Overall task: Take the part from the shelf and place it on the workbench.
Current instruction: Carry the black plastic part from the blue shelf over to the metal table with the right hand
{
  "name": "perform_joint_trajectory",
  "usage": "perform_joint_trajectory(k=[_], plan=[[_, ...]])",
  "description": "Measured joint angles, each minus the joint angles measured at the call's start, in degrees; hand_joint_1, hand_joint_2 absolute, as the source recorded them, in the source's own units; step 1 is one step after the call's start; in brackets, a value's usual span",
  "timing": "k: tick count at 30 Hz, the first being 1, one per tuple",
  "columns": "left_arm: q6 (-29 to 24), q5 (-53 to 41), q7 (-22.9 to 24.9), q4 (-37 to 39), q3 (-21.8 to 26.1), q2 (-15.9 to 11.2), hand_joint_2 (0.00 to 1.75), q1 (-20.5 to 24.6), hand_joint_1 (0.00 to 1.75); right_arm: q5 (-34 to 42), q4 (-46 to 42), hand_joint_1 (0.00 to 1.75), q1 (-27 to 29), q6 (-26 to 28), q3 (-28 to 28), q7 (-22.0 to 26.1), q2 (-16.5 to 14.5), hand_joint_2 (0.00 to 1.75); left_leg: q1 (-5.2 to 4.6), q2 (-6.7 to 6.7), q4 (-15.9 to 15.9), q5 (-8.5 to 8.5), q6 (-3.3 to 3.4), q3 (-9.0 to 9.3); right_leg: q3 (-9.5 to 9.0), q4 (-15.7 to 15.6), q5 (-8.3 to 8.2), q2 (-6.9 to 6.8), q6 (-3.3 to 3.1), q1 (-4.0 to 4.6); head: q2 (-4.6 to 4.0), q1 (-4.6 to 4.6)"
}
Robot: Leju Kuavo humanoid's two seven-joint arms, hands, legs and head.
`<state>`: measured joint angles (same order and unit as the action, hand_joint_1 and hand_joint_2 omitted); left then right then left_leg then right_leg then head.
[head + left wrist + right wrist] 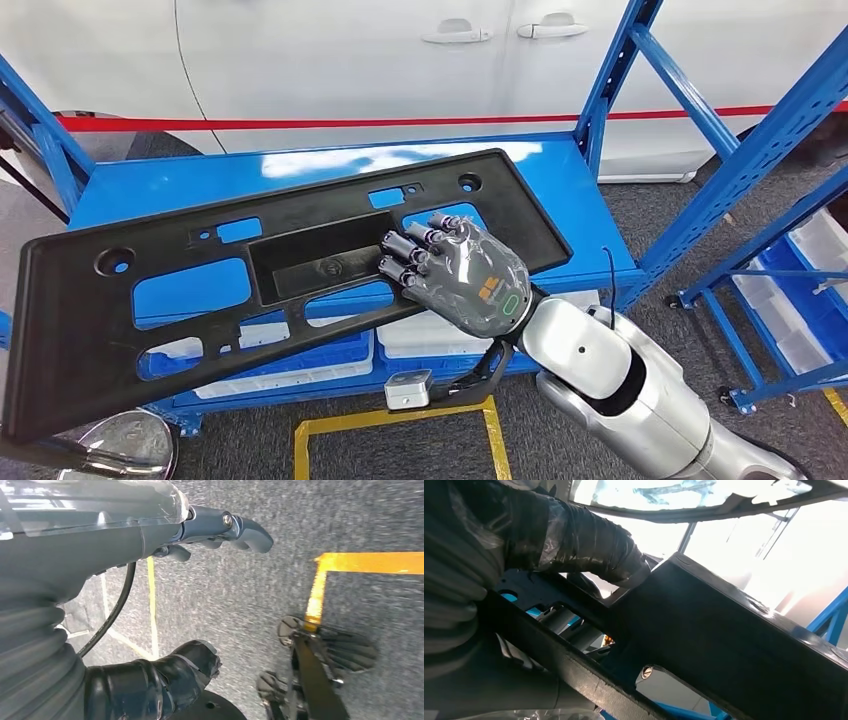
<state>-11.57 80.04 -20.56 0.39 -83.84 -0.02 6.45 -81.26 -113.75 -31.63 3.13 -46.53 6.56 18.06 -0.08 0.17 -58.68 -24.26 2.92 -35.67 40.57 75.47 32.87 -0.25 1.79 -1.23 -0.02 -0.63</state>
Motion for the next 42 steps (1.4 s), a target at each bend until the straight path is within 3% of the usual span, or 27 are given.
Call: perform_joint_trajectory(k=[2, 4, 6, 8, 9, 11, 13, 14, 15, 17, 19, 20, 21, 23, 24, 25, 28, 29, 31, 32, 33, 35, 36, 37, 39, 40, 42], plan=[[0.0, 0.0, 0.0, 0.0, 0.0, 0.0, 1.75, 0.0, 0.00, 0.1, 0.0, 1.75, -0.1, -0.1, 0.0, 0.0, 0.0, 1.75, -0.35, 0.09, -0.1, 1.05, -0.03, -1.19, -5.56, -6.5, -2.54, 0.08, -1.25, 0.72, 0.00, 0.02], [0.0, 0.0, 0.0, 0.0, 0.0, 0.2, 1.75, 0.1, 0.00, 0.2, 0.0, 1.75, -0.3, -0.2, 0.0, 0.0, 0.0, 1.75, -0.51, 0.17, 0.0, 2.03, -0.41, -1.83, -10.94, -14.5, -2.75, 0.07, -2.40, 1.43, 0.00, 0.02], [-0.1, 0.0, 0.0, 0.0, 0.0, 0.3, 1.75, 0.1, 0.00, 0.2, 0.0, 1.75, -0.5, -0.3, -0.1, 0.0, 0.0, 1.75, -0.31, 0.18, 0.3, 3.05, -1.06, -1.97, -12.48, -17.7, -2.61, 0.04, -2.84, 1.90, 0.00, -0.01], [-0.2, 0.0, 0.1, 0.0, 0.0, 0.2, 1.75, 0.0, 0.00, 0.3, 0.1, 1.75, -0.6, -0.4, -0.2, 0.0, 0.0, 1.75, -0.22, 0.22, 0.6, 3.48, -1.69, -2.17, -11.95, -18.3, -3.93, -0.15, -3.28, 1.74, 0.00, -0.01], [-0.2, 0.0, 0.1, 0.0, 0.0, 0.2, 1.75, 0.0, 0.00, 0.3, 0.1, 1.75, -0.6, -0.5, -0.3, 0.0, 0.0, 1.75, -0.25, 0.23, 0.0, 2.43, -1.97, -2.61, -11.52, -18.8, -4.67, -0.31, -3.61, 1.49, 0.00, 0.00], [-0.2, 0.0, 0.2, 0.0, 0.0, 0.1, 1.75, 0.0, 0.00, 0.3, 0.2, 1.75, -0.7, -0.6, -0.5, -0.1, 0.0, 1.75, 0.01, 0.19, -4.7, -2.77, -2.64, -4.17, -10.16, -19.2, -6.28, -0.59, -4.06, 1.09, 0.00, 0.02], [-0.2, 0.0, 0.2, 0.0, 0.0, 0.1, 1.75, 0.0, 0.00, 0.3, 0.3, 1.75, -0.7, -0.8, -0.7, -0.1, 0.0, 1.75, 0.53, 0.15, -12.0, -7.69, -3.37, -5.85, -8.24, -19.0, -7.69, -0.62, -4.09, 1.00, 0.00, 0.02], [-0.2, 0.0, 0.2, 0.0, 0.0, 0.1, 1.75, 0.1, 0.00, 0.3, 0.4, 1.75, -0.7, -0.9, -0.8, -0.1, 0.0, 1.75, 0.78, 0.15, -14.7, -8.13, -3.71, -6.01, -7.20, -18.7, -8.33, -0.65, -3.94, 0.94, 0.00, 0.02], [-0.2, 0.0, 0.2, 0.0, 0.0, 0.0, 1.75, 0.1, 0.00, 0.3, 0.4, 1.75, -0.6, -0.9, -0.9, -0.2, 0.0, 1.75, 1.01, 0.14, -15.8, -7.27, -4.01, -5.36, -6.10, -18.3, -8.92, -0.69, -3.71, 0.84, 0.00, 0.02], [-0.3, 0.0, 0.2, 0.0, 0.0, 0.0, 1.75, 0.2, 0.00, 0.4, 0.5, 1.75, -0.5, -0.9, -0.9, -0.2, 0.0, 1.75, 1.39, 0.12, -12.3, -4.16, -4.46, -1.13, -3.88, -17.3, -9.85, -0.72, -3.11, 0.53, 0.00, 0.03], [-0.3, 0.0, 0.4, 0.0, 0.0, -0.1, 1.75, 0.3, 0.00, 0.5, 0.5, 1.75, -0.4, -0.9, -0.9, -0.3, 0.0, 1.75, 1.37, 0.23, -4.5, -4.58, -4.40, 4.69, -2.20, -16.1, -10.54, -0.71, -2.35, 0.41, 0.00, 0.00], [-0.3, 0.0, 0.4, 0.0, 0.0, -0.2, 1.75, 0.3, 0.00, 0.5, 0.5, 1.75, -0.2, -0.9, -0.9, -0.4, 0.0, 1.75, 1.25, 0.31, -1.8, -5.48, -4.09, 6.33, -1.83, -15.8, -10.90, -0.73, -1.95, 0.43, 0.00, -0.04], [-0.3, 0.0, 0.5, 0.0, 0.0, -0.2, 1.75, 0.4, 0.00, 0.5, 0.5, 1.75, -0.1, -0.9, -0.9, -0.5, 0.0, 1.75, 1.02, 0.39, -0.3, -6.25, -3.62, 7.01, -1.63, -15.7, -11.37, -0.74, -1.55, 0.48, 0.00, -0.06], [-0.3, 0.0, 0.6, 0.0, 0.0, -0.2, 1.75, 0.4, 0.00, 0.6, 0.5, 1.75, 0.0, -0.9, -0.9, -0.5, 0.0, 1.75, 0.91, 0.28, 0.0, -5.60, -2.46, 6.27, -1.52, -15.9, -12.24, -0.70, -0.78, 0.38, 0.00, -0.09], [-0.3, 0.0, 0.6, 0.0, 0.0, -0.2, 1.75, 0.4, 0.00, 0.6, 0.6, 1.75, 0.1, -0.9, -0.9, -0.5, 0.0, 1.75, 0.92, 0.13, 0.0, -4.97, -1.87, 5.80, -1.16, -15.6, -11.69, -0.58, -0.46, 0.28, 0.00, -0.08], [-0.2, 0.0, 0.7, 0.0, 0.0, -0.2, 1.75, 0.4, 0.00, 0.6, 0.7, 1.75, 0.2, -0.9, -0.9, -0.5, 0.1, 1.75, 0.99, -0.03, 0.1, -4.22, -1.30, 5.19, -0.59, -14.6, -9.96, -0.46, -0.21, 0.16, 0.00, -0.09], [-0.2, 0.0, 0.8, 0.0, 0.0, -0.2, 1.75, 0.5, 0.00, 0.9, 0.8, 1.75, 0.4, -0.9, -0.9, -0.5, 0.1, 1.75, 0.83, -0.25, 0.2, -1.88, -0.40, 2.56, 1.67, -5.7, -1.27, -0.22, 0.21, 0.03, 0.00, -0.10], [-0.2, 0.0, 0.9, 0.0, 0.0, -0.2, 1.75, 0.5, 0.00, 1.0, 0.8, 1.75, 0.5, -0.9, -0.9, -0.5, 0.1, 1.75, 0.68, -0.26, 0.1, -1.16, -0.35, 1.56, 1.92, -2.4, 0.07, -0.18, 0.24, 0.04, 0.00, -0.09], [-0.4, 0.0, 1.1, 0.0, 0.0, -0.2, 1.75, 0.5, 0.00, 1.1, 0.8, 1.75, 0.6, -1.0, -0.9, -0.5, 0.1, 1.75, 0.35, -0.26, 0.0, 0.26, -0.33, -0.42, 0.20, -0.3, -1.37, -0.12, -0.04, 0.15, 0.00, -0.09], [-0.5, 0.0, 1.1, 0.0, 0.0, -0.2, 1.75, 0.5, 0.00, 1.2, 0.8, 1.75, 0.7, -1.0, -0.9, -0.5, 0.1, 1.75, 0.19, -0.23, -0.1, 0.93, -0.37, -1.29, -2.07, -2.2, -2.98, -0.07, -0.41, 0.32, 0.00, -0.09], [-0.6, 0.0, 1.1, 0.0, 0.0, -0.2, 1.75, 0.5, 0.00, 1.2, 0.8, 1.75, 0.7, -1.0, -0.9, -0.5, 0.1, 1.75, 0.08, -0.19, -0.1, 1.56, -0.45, -1.99, -5.18, -5.7, -3.83, -0.01, -1.00, 0.60, 0.00, -0.08], [-0.8, 0.0, 1.1, 0.0, 0.0, 0.0, 1.75, 0.5, 0.00, 1.2, 0.8, 1.75, 0.6, -1.0, -0.9, -0.5, 0.1, 1.75, -0.05, -0.10, 0.0, 2.68, -0.87, -2.67, -11.21, -13.9, -2.88, 0.06, -2.06, 1.17, 0.00, -0.05], [-0.8, 0.0, 1.1, 0.0, 0.0, 0.0, 1.75, 0.5, 0.00, 1.2, 0.8, 1.75, 0.6, -1.0, -0.9, -0.5, 0.1, 1.75, 0.06, -0.09, 0.1, 3.20, -1.16, -2.65, -12.85, -16.5, -2.17, 0.09, -2.40, 1.44, 0.00, -0.08], [-0.9, 0.0, 1.1, 0.0, 0.0, 0.1, 1.75, 0.5, 0.00, 1.3, 0.8, 1.75, 0.6, -1.0, -0.9, -0.5, 0.1, 1.75, 0.19, -0.09, 0.4, 3.77, -1.50, -2.59, -13.43, -17.8, -2.00, 0.10, -2.54, 1.64, 0.00, -0.09], [-1.0, 0.0, 1.1, 0.0, 0.0, 0.0, 1.75, 0.4, 0.00, 1.3, 0.8, 1.75, 0.5, -1.0, -0.9, -0.5, 0.1, 1.75, 0.24, 0.01, 0.9, 4.50, -2.18, -2.75, -12.65, -18.6, -3.54, -0.07, -2.99, 1.54, 0.00, -0.13], [-1.0, 0.0, 1.1, 0.0, 0.0, -0.1, 1.75, 0.4, 0.00, 1.3, 0.8, 1.75, 0.6, -1.0, -1.0, -0.5, 0.1, 1.75, 0.19, 0.07, 0.4, 3.54, -2.48, -3.24, -12.09, -19.1, -4.43, -0.21, -3.38, 1.32, 0.00, -0.11], [-1.0, 0.0, 1.1, 0.0, 0.1, -0.1, 1.75, 0.4, 0.00, 1.3, 0.8, 1.75, 0.6, -1.0, -1.0, -0.5, 0.1, 1.75, 0.33, 0.11, -3.7, -1.83, -3.02, -4.69, -10.59, -19.8, -6.42, -0.45, -3.98, 0.95, 0.00, -0.08]])
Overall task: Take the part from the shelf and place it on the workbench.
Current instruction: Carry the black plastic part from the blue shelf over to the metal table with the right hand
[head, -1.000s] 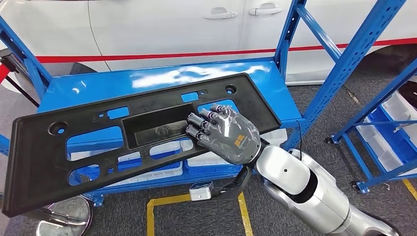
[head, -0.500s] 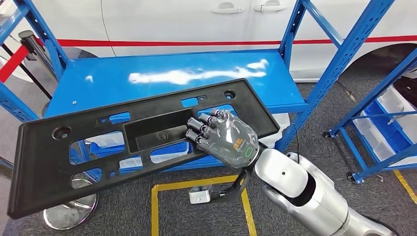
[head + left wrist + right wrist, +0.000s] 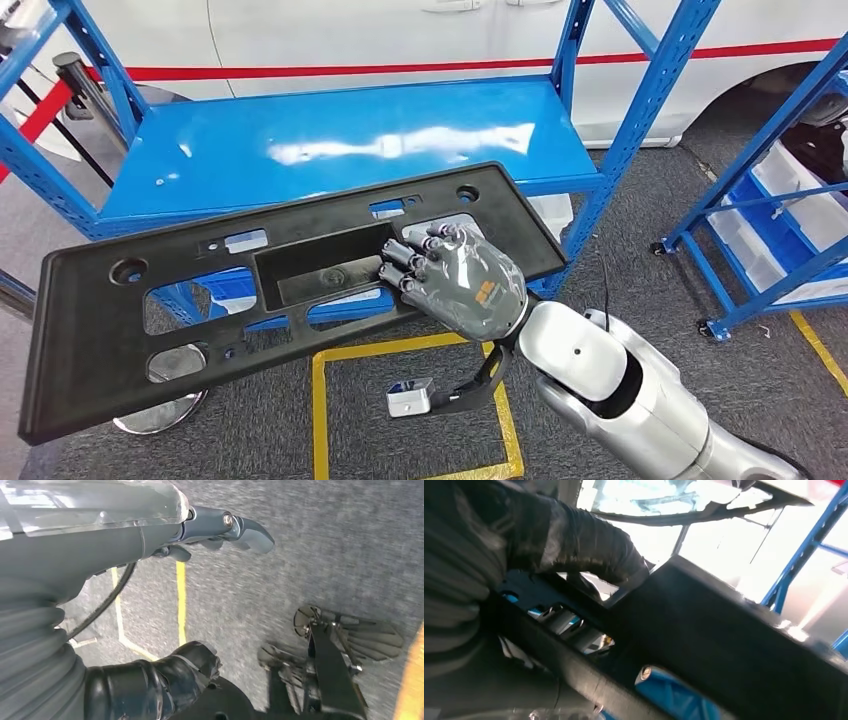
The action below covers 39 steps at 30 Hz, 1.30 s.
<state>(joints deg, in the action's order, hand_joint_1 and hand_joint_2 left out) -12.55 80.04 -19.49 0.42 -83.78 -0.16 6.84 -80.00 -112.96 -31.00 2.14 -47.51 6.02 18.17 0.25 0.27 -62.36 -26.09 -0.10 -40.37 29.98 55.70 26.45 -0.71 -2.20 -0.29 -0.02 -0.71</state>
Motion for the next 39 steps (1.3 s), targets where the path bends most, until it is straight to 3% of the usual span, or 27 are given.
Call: perform_joint_trajectory(k=[2, 3, 5, 6, 7, 9, 10, 12, 13, 14, 15, 17, 18, 20, 21, 22, 24, 26, 28, 29, 31, 33, 34, 35, 36, 37, 39], plan=[[0.0, 0.0, 0.0, 0.0, 0.0, 0.0, 1.75, -0.1, 0.00, 0.0, 0.0, 1.75, 0.1, 0.0, 0.0, 0.0, 0.0, 1.75, 0.31, -0.04, -7.3, -5.30, -0.57, -1.24, 1.98, 0.1, -1.60, -0.04, -0.15, -0.03, 0.00, 0.00], [0.0, 0.0, 0.0, 0.0, 0.0, 0.0, 1.75, -0.1, 0.00, 0.0, 0.0, 1.75, 0.2, 0.0, 0.0, 0.0, 0.0, 1.75, 0.45, -0.05, -10.3, -5.94, -0.83, -1.35, 3.06, 0.3, -2.29, -0.10, -0.05, -0.04, 0.00, 0.00], [0.1, 0.0, 0.0, 0.0, 0.0, 0.0, 1.75, 0.0, 0.00, 0.0, 0.0, 1.75, 0.3, -0.1, -0.1, 0.0, 0.0, 1.75, 0.69, -0.07, -11.7, -3.64, -1.19, 0.59, 5.37, 1.1, -3.53, -0.19, 0.29, -0.14, 0.00, 0.01], [0.1, 0.0, 0.1, 0.0, 0.0, -0.1, 1.75, 0.1, 0.00, 0.0, 0.0, 1.75, 0.3, -0.1, -0.1, 0.0, 0.0, 1.75, 0.81, -0.08, -9.5, -2.20, -1.25, 3.03, 6.50, 1.6, -4.04, -0.21, 0.52, -0.21, 0.00, 0.02], [0.1, 0.0, 0.1, 0.0, 0.0, -0.1, 1.75, 0.1, 0.00, 0.0, 0.0, 1.75, 0.3, -0.1, -0.1, 0.0, 0.0, 1.75, 0.84, -0.06, -5.7, -1.99, -1.22, 6.42, 7.51, 2.2, -4.46, -0.21, 0.80, -0.22, 0.00, 0.03], [0.1, 0.0, 0.1, 0.0, 0.0, -0.2, 1.75, 0.2, 0.00, 0.0, 0.0, 1.75, 0.3, -0.1, -0.1, 0.0, 0.0, 1.75, 0.70, 0.04, 2.1, -3.84, -0.75, 12.02, 8.82, 3.3, -5.22, -0.26, 1.47, -0.16, 0.00, 0.00], [0.1, 0.0, 0.1, 0.0, 0.0, -0.2, 1.75, 0.3, 0.00, 0.0, 0.0, 1.75, 0.3, -0.1, -0.1, 0.0, 0.0, 1.75, 0.51, 0.08, 4.2, -4.81, -0.38, 13.22, 9.09, 3.5, -5.70, -0.30, 1.85, -0.13, 0.00, -0.01], [0.1, 0.0, 0.1, 0.0, 0.0, -0.2, 1.75, 0.3, 0.00, 0.1, 0.0, 1.75, 0.3, -0.1, -0.1, -0.1, 0.0, 1.75, 0.37, 0.01, 4.8, -4.28, 0.62, 12.62, 9.34, 3.3, -6.69, -0.29, 2.65, -0.27, 0.00, -0.01], [0.1, 0.0, 0.1, 0.0, 0.0, -0.2, 1.75, 0.3, 0.00, 0.1, 0.0, 1.75, 0.4, -0.1, -0.1, -0.1, 0.0, 1.75, 0.42, -0.13, 4.8, -3.61, 1.17, 12.14, 9.69, 3.5, -6.19, -0.17, 3.02, -0.37, 0.00, -0.01], [0.1, 0.0, 0.1, 0.0, 0.0, -0.2, 1.75, 0.3, 0.00, 0.1, 0.0, 1.75, 0.4, -0.1, -0.1, -0.1, 0.0, 1.75, 0.52, -0.29, 5.0, -2.81, 1.72, 11.51, 10.28, 4.6, -4.49, -0.04, 3.34, -0.46, 0.00, -0.02], [0.1, 0.0, 0.2, 0.0, 0.0, -0.2, 1.75, 0.2, 0.00, 0.1, 0.0, 1.75, 0.5, -0.1, -0.1, -0.1, 0.0, 1.75, 0.60, -0.46, 5.1, -1.95, 2.14, 10.71, 11.11, 7.0, -1.71, 0.10, 3.61, -0.56, 0.00, -0.03], [0.1, 0.0, 0.1, 0.0, 0.0, -0.2, 1.75, 0.2, 0.00, 0.1, 0.0, 1.75, 0.7, -0.1, -0.1, -0.1, 0.0, 1.75, 0.50, -0.61, 5.0, -0.38, 2.55, 8.78, 12.87, 14.1, 4.17, 0.22, 4.00, -0.57, 0.00, -0.03], [0.1, 0.0, 0.1, 0.0, 0.0, -0.2, 1.75, 0.2, 0.00, 0.1, 0.0, 1.75, 0.8, -0.1, -0.1, -0.2, 0.0, 1.75, 0.42, -0.63, 4.8, 0.37, 2.57, 7.70, 13.27, 17.5, 5.52, 0.24, 4.10, -0.57, 0.00, -0.02], [0.1, 0.0, 0.1, 0.0, 0.0, -0.3, 1.75, 0.2, 0.00, 0.1, 0.1, 1.75, 1.0, -0.1, -0.1, -0.2, 0.0, 1.75, 0.26, -0.64, 4.4, 1.70, 2.47, 5.49, 11.70, 19.8, 4.34, 0.29, 3.98, -0.52, 0.00, -0.01], [0.1, 0.0, 0.1, 0.0, 0.0, -0.3, 1.75, 0.2, 0.00, 0.1, 0.1, 1.75, 1.1, -0.1, -0.1, -0.2, 0.0, 1.75, 0.19, -0.62, 4.1, 2.29, 2.38, 4.47, 9.45, 18.0, 2.84, 0.34, 3.72, -0.46, 0.00, -0.02], [0.1, 0.0, 0.1, 0.0, 0.0, -0.2, 1.75, 0.2, 0.00, 0.1, 0.1, 1.75, 1.1, -0.1, -0.1, -0.2, 0.0, 1.75, 0.15, -0.60, 3.9, 2.84, 2.27, 3.66, 6.29, 14.4, 2.05, 0.41, 3.29, -0.30, 0.00, -0.01], [0.1, 0.0, 0.1, 0.0, 0.0, -0.2, 1.75, 0.3, 0.00, 0.1, 0.0, 1.75, 1.1, -0.1, -0.1, -0.2, 0.0, 1.75, 0.00, -0.52, 3.7, 3.90, 1.79, 2.70, 0.30, 6.3, 2.96, 0.47, 2.41, 0.10, 0.00, -0.01], [0.2, 0.0, 0.1, 0.0, 0.0, -0.1, 1.75, 0.3, 0.00, 0.1, 0.0, 1.75, 1.0, -0.1, -0.1, -0.2, 0.0, 1.75, 0.08, -0.50, 4.1, 5.05, 1.08, 2.49, -1.74, 2.4, 3.93, 0.48, 1.77, 0.51, 0.00, -0.03], [0.1, 0.0, 0.1, 0.0, 0.0, -0.2, 1.75, 0.2, 0.00, 0.2, 0.0, 1.75, 1.0, -0.1, -0.1, -0.2, 0.0, 1.75, 0.16, -0.44, 4.5, 5.74, 0.41, 2.23, -0.90, 1.8, 2.62, 0.35, 1.08, 0.47, 0.00, -0.05], [0.1, 0.0, 0.1, 0.0, 0.0, -0.2, 1.75, 0.1, 0.00, 0.2, 0.1, 1.75, 1.0, 0.0, -0.1, -0.2, 0.0, 1.75, 0.14, -0.38, 4.0, 4.73, 0.16, 1.81, -0.32, 1.5, 1.73, 0.23, 0.64, 0.29, 0.00, -0.02], [0.1, 0.0, 0.2, 0.0, 0.0, -0.2, 1.75, 0.1, 0.00, 0.1, 0.1, 1.75, 1.1, 0.0, -0.1, -0.2, 0.0, 1.75, 0.23, -0.30, -0.2, -0.61, -0.22, 0.41, 1.19, 0.9, -0.12, 0.02, -0.04, -0.05, 0.00, 0.03], [0.1, 0.0, 0.3, 0.0, 0.0, -0.3, 1.75, 0.0, 0.00, 0.1, 0.2, 1.75, 1.2, 0.0, -0.1, -0.2, 0.0, 1.75, 0.35, -0.31, -7.5, -6.00, -0.58, -0.96, 3.02, 1.0, -1.61, 0.00, -0.21, -0.02, 0.00, 0.05], [0.1, 0.0, 0.3, 0.0, 0.0, -0.3, 1.75, 0.0, 0.00, 0.1, 0.2, 1.75, 1.2, -0.1, -0.1, -0.2, 0.0, 1.75, 0.42, -0.31, -10.7, -6.77, -0.76, -1.16, 4.06, 1.2, -2.32, -0.04, -0.13, -0.03, 0.00, 0.05], [0.1, 0.0, 0.3, 0.0, 0.0, -0.3, 1.75, 0.1, 0.00, 0.1, 0.2, 1.75, 1.3, -0.1, -0.1, -0.2, 0.0, 1.75, 0.49, -0.32, -12.3, -6.07, -0.90, -0.64, 5.16, 1.5, -3.00, -0.09, 0.00, -0.05, 0.00, 0.05], [0.0, 0.0, 0.3, 0.0, 0.0, -0.3, 1.75, 0.2, 0.00, 0.0, 0.3, 1.75, 1.4, -0.1, -0.1, -0.2, 0.0, 1.75, 0.57, -0.33, -12.1, -4.54, -0.99, 0.77, 6.30, 1.9, -3.63, -0.12, 0.16, -0.10, 0.00, 0.07], [0.0, 0.0, 0.3, 0.0, 0.0, -0.3, 1.75, 0.2, 0.00, 0.0, 0.3, 1.75, 1.4, -0.1, -0.1, -0.2, 0.0, 1.75, 0.66, -0.33, -9.8, -3.03, -1.04, 3.25, 7.41, 2.3, -4.20, -0.13, 0.37, -0.16, 0.00, 0.07], [0.0, 0.0, -0.1, 0.0, 0.0, -0.4, 1.75, 0.3, 0.00, 0.0, 0.3, 1.75, 1.5, -0.1, -0.1, -0.3, 0.0, 1.75, 0.64, -0.23, -1.5, -3.30, -0.83, 9.72, 9.16, 3.4, -4.96, -0.10, 0.91, -0.12, 0.00, 0.05]])
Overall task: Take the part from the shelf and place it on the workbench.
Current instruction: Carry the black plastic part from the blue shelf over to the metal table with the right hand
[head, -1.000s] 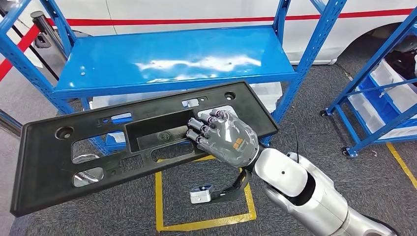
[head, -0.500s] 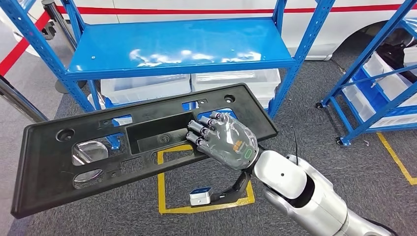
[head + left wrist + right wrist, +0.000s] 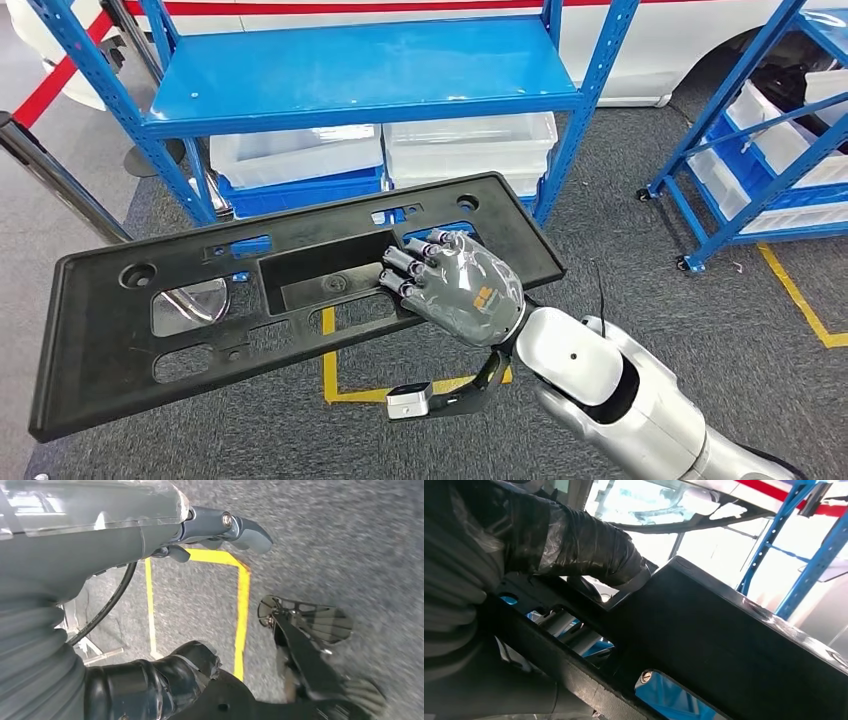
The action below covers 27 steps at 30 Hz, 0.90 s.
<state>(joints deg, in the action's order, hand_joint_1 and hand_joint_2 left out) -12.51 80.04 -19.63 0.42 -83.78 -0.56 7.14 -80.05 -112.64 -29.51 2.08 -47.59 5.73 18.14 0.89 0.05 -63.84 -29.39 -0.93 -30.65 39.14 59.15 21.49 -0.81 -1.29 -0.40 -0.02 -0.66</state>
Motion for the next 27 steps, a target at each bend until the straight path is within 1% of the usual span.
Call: perform_joint_trajectory(k=[1, 2, 3, 4, 5, 6, 7, 9, 10, 11, 12, 13, 14, 16, 17, 18, 21, 24, 27], plan=[[0.0, 0.0, -0.4, 0.0, 0.0, 0.0, 1.75, 0.0, 0.00, 0.0, 0.0, 1.75, 0.1, 0.0, 0.0, 0.0, 0.0, 1.75, -0.09, 0.08, 3.4, -0.99, 0.27, 2.22, 0.49, 0.4, -0.32, 0.00, 0.35, 0.06, 0.00, -0.02], [0.1, 0.0, -0.7, 0.0, 0.0, -0.1, 1.75, 0.1, 0.00, 0.0, 0.0, 1.75, 0.1, 0.0, 0.0, -0.1, 0.0, 1.75, -0.24, 0.16, 5.5, -1.93, 0.65, 3.37, 0.72, 0.6, -0.67, -0.02, 0.73, 0.13, 0.00, -0.03], [0.1, 0.0, -1.0, 0.0, 0.0, -0.1, 1.75, 0.0, 0.00, 0.0, 0.0, 1.75, 0.2, 0.0, 0.0, -0.1, 0.0, 1.75, -0.37, 0.20, 6.2, -2.05, 1.15, 3.36, 0.79, 0.5, -1.14, -0.04, 1.16, 0.10, 0.00, -0.05], [0.2, 0.0, -1.1, 0.0, 0.0, -0.1, 1.75, 0.0, 0.00, 0.0, 0.0, 1.75, 0.3, 0.0, 0.0, -0.1, 0.0, 1.75, -0.34, 0.12, 6.2, -1.60, 1.66, 3.03, 0.90, 0.5, -1.45, -0.03, 1.55, 0.01, 0.00, -0.04], [0.2, 0.0, -1.2, 0.0, 0.0, 0.0, 1.75, 0.0, 0.00, 0.0, 0.0, 1.75, 0.3, 0.0, 0.0, -0.1, 0.0, 1.75, -0.30, 0.02, 6.3, -1.08, 2.19, 2.72, 1.22, 1.0, -1.11, 0.05, 1.91, -0.09, 0.00, -0.05], [0.2, 0.0, -1.2, 0.0, 0.0, 0.0, 1.75, -0.1, 0.00, -0.1, 0.0, 1.75, 0.4, 0.0, 0.0, -0.1, 0.0, 1.75, -0.23, -0.12, 6.4, -0.48, 2.69, 2.35, 1.86, 2.5, 0.15, 0.18, 2.22, -0.20, 0.00, -0.06], [0.2, 0.0, -1.3, 0.0, 0.0, 0.0, 1.75, -0.1, 0.00, -0.1, 0.1, 1.75, 0.4, 0.0, 0.0, -0.1, 0.0, 1.75, -0.16, -0.25, 6.4, 0.10, 3.03, 1.90, 2.85, 5.1, 2.27, 0.32, 2.47, -0.30, 0.00, -0.06], [0.1, 0.0, -1.3, 0.0, 0.0, 0.0, 1.75, -0.1, 0.00, -0.1, 0.1, 1.75, 0.6, 0.0, 0.0, -0.1, 0.0, 1.75, -0.23, -0.36, 6.2, 1.04, 3.32, 0.76, 5.20, 12.6, 7.22, 0.49, 2.88, -0.39, 0.00, -0.06], [0.1, 0.0, -1.3, 0.0, 0.0, -0.1, 1.75, -0.1, 0.00, -0.1, 0.1, 1.75, 0.7, 0.0, 0.0, -0.1, 0.0, 1.75, -0.27, -0.37, 6.1, 1.40, 3.31, 0.18, 5.84, 15.5, 8.72, 0.50, 2.99, -0.41, 0.00, -0.06], [0.1, 0.0, -1.3, 0.0, 0.0, -0.1, 1.75, -0.2, 0.00, -0.1, 0.1, 1.75, 0.7, 0.0, 0.0, -0.1, 0.0, 1.75, -0.29, -0.37, 5.9, 1.66, 3.28, -0.31, 5.78, 16.9, 9.34, 0.50, 3.01, -0.41, 0.00, -0.05], [0.1, 0.0, -1.2, 0.0, 0.0, -0.1, 1.75, -0.2, 0.00, -0.1, 0.1, 1.75, 0.8, 0.0, 0.0, -0.1, 0.0, 1.75, -0.30, -0.36, 5.8, 1.82, 3.22, -0.67, 4.99, 16.7, 9.16, 0.50, 2.97, -0.41, 0.00, -0.05], [0.0, 0.0, -1.1, 0.0, 0.0, -0.1, 1.75, -0.2, 0.00, -0.1, 0.1, 1.75, 0.8, 0.0, 0.0, -0.1, 0.0, 1.75, -0.31, -0.34, 5.6, 1.91, 3.16, -0.91, 3.26, 14.6, 8.28, 0.51, 2.85, -0.39, 0.00, -0.05], [0.0, 0.0, -1.0, 0.0, 0.0, -0.1, 1.75, -0.2, 0.00, -0.1, 0.1, 1.75, 0.8, 0.0, 0.0, -0.1, 0.0, 1.75, -0.32, -0.31, 5.5, 1.95, 3.12, -1.02, 0.93, 11.3, 7.06, 0.52, 2.64, -0.36, 0.00, -0.05], [-0.1, 0.0, -0.9, 0.0, 0.0, 0.0, 1.75, -0.2, 0.00, -0.1, 0.1, 1.75, 0.8, 0.0, 0.0, -0.1, 0.0, 1.75, -0.40, -0.28, 5.3, 2.06, 2.88, -1.18, -3.70, 3.9, 5.40, 0.55, 1.87, -0.07, 0.00, -0.05], [-0.1, 0.0, -0.9, 0.0, 0.0, 0.0, 1.75, -0.2, 0.00, -0.1, 0.1, 1.75, 0.7, 0.0, 0.0, -0.1, 0.0, 1.75, -0.45, -0.27, 5.3, 2.14, 2.66, -1.29, -5.00, 1.5, 5.02, 0.55, 1.49, 0.13, 0.00, -0.05], [-0.1, 0.0, -0.9, 0.0, 0.0, 0.0, 1.75, -0.1, 0.00, -0.1, 0.1, 1.75, 0.7, 0.0, 0.0, -0.1, 0.0, 1.75, -0.55, -0.27, 5.2, 2.18, 2.60, -1.42, -5.49, 0.4, 4.99, 0.54, 1.29, 0.24, 0.00, -0.05], [-0.1, 0.0, -0.8, 0.0, 0.0, -0.1, 1.75, -0.1, 0.00, -0.2, 0.1, 1.75, 0.7, 0.0, 0.0, -0.1, 0.0, 1.75, -0.64, -0.30, 5.2, 2.31, 2.61, -1.71, -5.25, 0.1, 4.64, 0.59, 1.27, 0.28, 0.00, -0.02], [-0.1, 0.0, -0.8, 0.0, 0.0, -0.1, 1.75, -0.1, 0.00, -0.2, 0.1, 1.75, 0.7, 0.0, 0.0, 0.0, 0.0, 1.75, -0.58, -0.29, 5.4, 2.65, 2.15, -1.86, -4.93, 0.3, 4.50, 0.58, 1.03, 0.35, 0.00, -0.02], [-0.1, 0.0, -0.8, 0.0, 0.0, -0.1, 1.75, -0.1, 0.00, -0.2, 0.1, 1.75, 0.7, 0.0, 0.0, 0.0, 0.0, 1.75, -0.56, -0.27, 5.6, 2.85, 1.85, -1.89, -4.77, 0.4, 4.40, 0.57, 0.86, 0.37, 0.00, -0.02]])
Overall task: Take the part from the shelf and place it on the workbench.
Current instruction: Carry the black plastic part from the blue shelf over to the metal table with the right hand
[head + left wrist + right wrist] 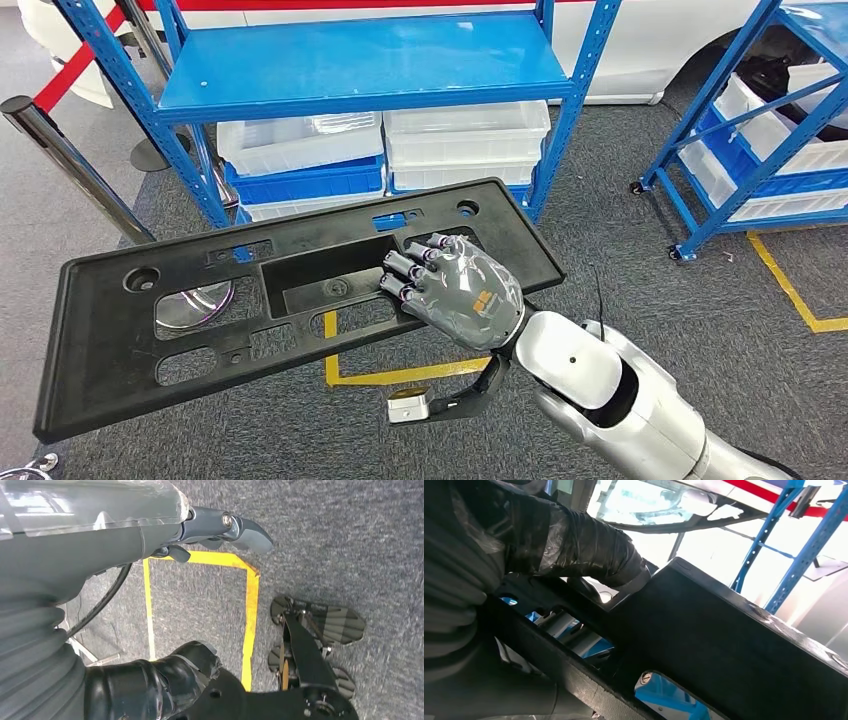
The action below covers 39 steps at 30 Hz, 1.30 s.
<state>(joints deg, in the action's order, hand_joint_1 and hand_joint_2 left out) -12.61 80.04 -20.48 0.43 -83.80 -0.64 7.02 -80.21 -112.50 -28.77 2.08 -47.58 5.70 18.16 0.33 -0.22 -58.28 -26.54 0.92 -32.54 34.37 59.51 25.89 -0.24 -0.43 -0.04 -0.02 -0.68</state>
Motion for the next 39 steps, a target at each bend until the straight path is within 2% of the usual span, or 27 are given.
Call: perform_joint_trajectory(k=[6, 17, 21, 23, 24, 26, 28, 29, 30, 31, 32, 33, 34, 35, 36, 38, 39], plan=[[0.0, 0.0, 0.0, 0.0, 0.0, 0.0, 1.75, 0.0, 0.00, 0.0, 0.0, 1.75, 0.0, 0.0, 0.0, 0.0, 0.0, 1.75, 0.00, 0.01, 0.2, 0.28, -0.35, -0.09, 0.17, 0.0, -0.17, -0.01, -0.26, 0.00, 0.00, 0.01], [0.0, 0.0, 0.0, 0.0, 0.0, -0.1, 1.75, 0.0, 0.00, 0.1, 0.0, 1.75, -0.1, -0.6, 0.0, 0.0, 0.0, 1.75, -0.02, 0.01, 0.1, 0.38, -0.39, -0.19, 0.22, 0.1, -0.27, -0.01, -0.33, -0.07, 0.00, 0.01], [0.0, 0.0, -0.1, 0.0, 0.0, -0.3, 1.75, 0.0, 0.00, 1.3, 0.0, 1.75, 0.0, -1.0, 0.0, -0.5, -0.3, 1.75, -0.25, 0.03, -0.4, 0.32, 0.14, -0.51, 0.32, -0.1, -0.57, -0.03, 0.07, -0.34, 0.00, 0.01], [0.0, 0.0, -0.1, 0.0, 0.0, -0.3, 1.75, 0.0, 0.00, 1.9, -0.2, 1.75, 0.1, -1.0, 0.2, -0.8, -0.5, 1.75, -0.02, -0.11, 0.2, 0.75, 0.53, -0.35, 0.35, -0.3, -0.68, 0.09, 0.41, -0.24, 0.00, 0.01], [0.0, 0.0, -0.1, 0.0, 0.0, -0.3, 1.75, 0.0, 0.00, 2.1, -0.3, 1.75, 0.2, -1.0, 0.3, -0.9, -0.6, 1.75, 0.19, -0.32, 0.8, 1.11, 0.75, -0.14, 0.44, -0.1, -0.39, 0.16, 0.62, -0.20, 0.00, -0.01], [0.0, 0.0, -0.2, 0.0, 0.0, -0.3, 1.75, 0.1, 0.00, 2.1, -0.6, 1.75, 0.3, -1.0, 0.5, -1.0, -0.6, 1.75, 0.65, -0.96, 1.9, 1.78, 1.16, 0.21, 1.97, 3.3, 2.01, 0.26, 1.02, -0.24, 0.00, -0.02], [0.0, 0.0, -0.3, 0.0, -0.1, -0.3, 1.75, 0.1, 0.00, 1.9, -0.6, 1.75, 0.7, -1.1, 0.6, -1.0, -0.6, 1.75, 0.68, -1.62, 2.1, 1.92, 1.29, 0.11, 5.24, 10.4, 5.61, 0.29, 1.50, -0.67, 0.00, -0.02], [0.0, 0.0, -0.3, 0.0, -0.1, -0.3, 1.75, 0.1, 0.00, 1.8, -0.6, 1.75, 1.1, -1.1, 0.6, -1.1, -0.6, 1.75, 0.71, -1.97, 2.0, 1.89, 1.24, 0.00, 6.61, 13.3, 6.61, 0.27, 1.78, -0.96, 0.00, -0.01], [0.0, 0.0, -0.3, 0.0, -0.1, -0.3, 1.75, 0.0, 0.00, 1.7, -0.6, 1.75, 1.4, -1.1, 0.6, -1.1, -0.6, 1.75, 0.80, -2.33, 1.8, 1.81, 1.11, -0.11, 7.17, 14.6, 6.60, 0.21, 2.07, -1.29, 0.00, -0.01], [0.0, 0.0, -0.3, 0.0, -0.1, -0.2, 1.75, 0.0, 0.00, 1.6, -0.6, 1.75, 1.7, -1.1, 0.6, -1.2, -0.6, 1.75, 0.96, -2.72, 1.5, 1.66, 0.88, -0.20, 6.62, 13.6, 5.56, 0.05, 2.37, -1.60, 0.00, -0.01], [0.0, 0.0, -0.3, 0.0, -0.1, -0.2, 1.75, 0.0, 0.00, 1.4, -0.6, 1.75, 1.8, -1.1, 0.7, -1.3, -0.6, 1.75, 1.19, -3.12, 1.2, 1.43, 0.53, -0.27, 4.92, 10.5, 3.68, -0.43, 2.69, -1.89, 0.00, -0.02], [-0.1, 0.0, -0.3, 0.0, -0.1, -0.2, 1.75, 0.0, 0.00, 1.3, -0.6, 1.75, 2.0, -1.0, 0.7, -1.3, -0.6, 1.75, 1.37, -3.52, 0.7, 1.12, 0.06, -0.34, 2.99, 6.7, 2.23, -1.47, 2.93, -1.96, 0.00, -0.03], [-0.2, 0.0, -0.2, 0.0, -0.1, -0.3, 1.75, 0.0, 0.00, 1.2, -0.6, 1.75, 2.0, -1.0, 0.7, -1.4, -0.7, 1.75, 1.38, -3.87, 0.2, 0.80, -0.45, -0.41, 1.43, 3.5, 1.09, -2.44, 2.92, -1.91, 0.00, -0.03], [-0.2, 0.0, -0.2, 0.1, -0.1, -0.3, 1.75, 0.1, 0.00, 1.1, -0.7, 1.75, 2.1, -1.0, 0.8, -1.4, -0.7, 1.75, 1.30, -4.17, -0.2, 0.56, -0.96, -0.45, 0.52, 1.6, 0.59, -3.06, 2.59, -1.74, 0.00, 0.00], [-0.3, 0.0, -0.2, 0.1, -0.1, -0.4, 1.75, 0.1, 0.00, 1.0, -0.7, 1.75, 2.2, -1.0, 0.9, -1.5, -0.8, 1.75, 1.15, -4.50, -0.3, 0.43, -1.40, -0.44, 0.47, 1.1, 0.73, -3.26, 2.06, -1.51, 0.00, 0.02], [-0.4, 0.0, 0.0, 0.1, -0.1, -0.3, 1.75, 0.2, 0.00, 0.8, -0.8, 1.75, 2.5, -1.0, 1.2, -1.5, -1.0, 1.75, 1.13, -5.37, -0.2, 0.42, -2.05, -0.24, 0.89, 1.3, 0.50, -2.04, 0.84, -1.37, 0.00, 0.08], [-0.5, 0.0, 0.0, 0.1, -0.1, -0.3, 1.75, 0.2, 0.00, 0.7, -0.9, 1.75, 2.6, -1.0, 1.4, -1.5, -1.0, 1.75, 1.28, -5.28, -0.4, 0.10, -2.34, -0.23, 1.00, 1.2, 0.31, -1.50, 0.34, -1.40, 0.00, 0.08]])
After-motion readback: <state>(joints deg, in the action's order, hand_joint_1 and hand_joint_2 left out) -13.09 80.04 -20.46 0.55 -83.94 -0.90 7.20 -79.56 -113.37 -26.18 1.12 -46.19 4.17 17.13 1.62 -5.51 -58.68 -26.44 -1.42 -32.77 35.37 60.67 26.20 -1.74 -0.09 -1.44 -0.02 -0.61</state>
